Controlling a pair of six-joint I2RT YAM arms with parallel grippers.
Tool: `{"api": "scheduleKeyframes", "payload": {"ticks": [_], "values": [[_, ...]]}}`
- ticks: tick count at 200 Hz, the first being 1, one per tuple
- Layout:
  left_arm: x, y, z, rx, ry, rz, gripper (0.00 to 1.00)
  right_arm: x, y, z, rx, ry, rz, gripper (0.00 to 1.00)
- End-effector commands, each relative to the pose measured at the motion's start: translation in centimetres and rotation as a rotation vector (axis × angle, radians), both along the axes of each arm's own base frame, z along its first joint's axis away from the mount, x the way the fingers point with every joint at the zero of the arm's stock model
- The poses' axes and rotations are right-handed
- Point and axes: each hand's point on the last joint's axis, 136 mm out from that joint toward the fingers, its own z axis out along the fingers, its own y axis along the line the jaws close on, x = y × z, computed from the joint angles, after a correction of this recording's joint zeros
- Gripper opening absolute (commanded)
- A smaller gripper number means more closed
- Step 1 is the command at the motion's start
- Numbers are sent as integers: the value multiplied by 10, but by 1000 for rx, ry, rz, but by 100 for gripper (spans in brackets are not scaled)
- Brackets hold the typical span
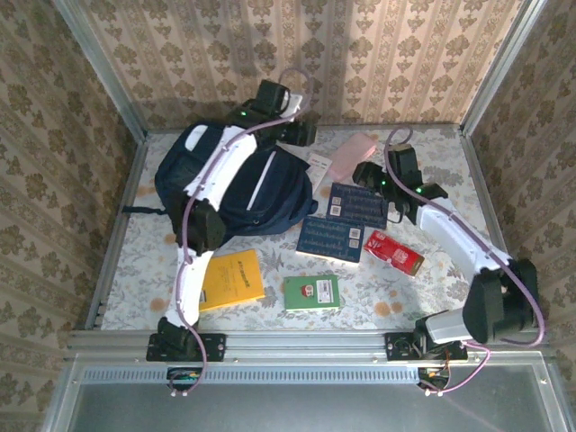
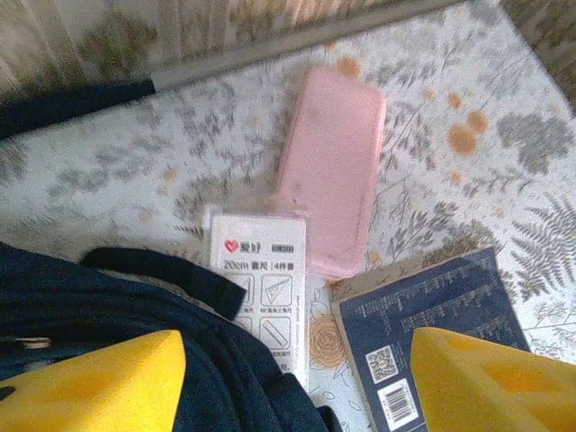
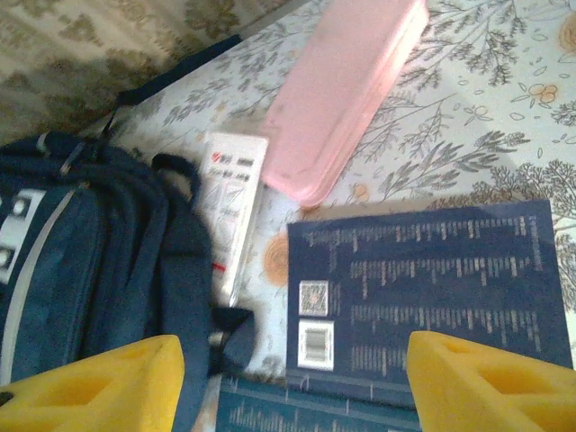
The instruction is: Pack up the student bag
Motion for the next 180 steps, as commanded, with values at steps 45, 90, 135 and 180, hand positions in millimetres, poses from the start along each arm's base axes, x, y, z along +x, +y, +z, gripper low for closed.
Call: {"api": "scheduleKeyframes", "payload": {"ticks": [45,90,135,180], "values": [[-26,48,2,-59,83,105,67,92,80,-62,452,74,142,65],[-60,72,12,-130,104,130,67,129,93,-96,466,100,121,61],[-70,87,21,-175,115,132,68,138,96,-129,473,144,93,56],[-67,92,28,-215,122,142,67,139,111,-142,479,169,118,51]]}}
